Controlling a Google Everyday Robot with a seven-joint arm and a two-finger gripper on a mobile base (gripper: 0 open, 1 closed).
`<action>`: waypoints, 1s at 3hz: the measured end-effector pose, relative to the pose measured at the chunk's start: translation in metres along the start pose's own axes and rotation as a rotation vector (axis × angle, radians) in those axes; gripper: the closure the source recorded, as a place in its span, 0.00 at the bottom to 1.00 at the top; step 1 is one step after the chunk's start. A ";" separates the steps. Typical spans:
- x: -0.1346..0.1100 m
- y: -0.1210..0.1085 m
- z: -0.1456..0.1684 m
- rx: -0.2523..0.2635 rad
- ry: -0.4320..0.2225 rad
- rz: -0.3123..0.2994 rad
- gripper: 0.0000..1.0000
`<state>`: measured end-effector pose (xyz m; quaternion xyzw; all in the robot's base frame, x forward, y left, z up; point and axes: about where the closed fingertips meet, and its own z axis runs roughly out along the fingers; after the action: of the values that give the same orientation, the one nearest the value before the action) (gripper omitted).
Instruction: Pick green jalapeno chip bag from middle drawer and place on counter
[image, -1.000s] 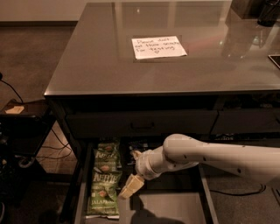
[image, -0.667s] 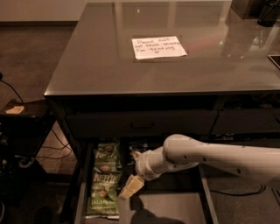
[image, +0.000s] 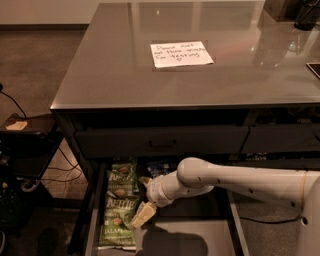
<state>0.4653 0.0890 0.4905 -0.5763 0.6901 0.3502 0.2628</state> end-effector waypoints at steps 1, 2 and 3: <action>0.001 -0.011 0.020 -0.021 -0.019 -0.024 0.16; 0.006 -0.024 0.037 -0.032 -0.034 -0.037 0.18; 0.015 -0.035 0.052 -0.043 -0.040 -0.027 0.12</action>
Offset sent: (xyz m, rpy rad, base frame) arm 0.0367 0.0317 -0.0501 0.0600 -0.0207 0.0504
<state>0.4946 0.1171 0.4407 -0.5839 0.6694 0.3726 0.2687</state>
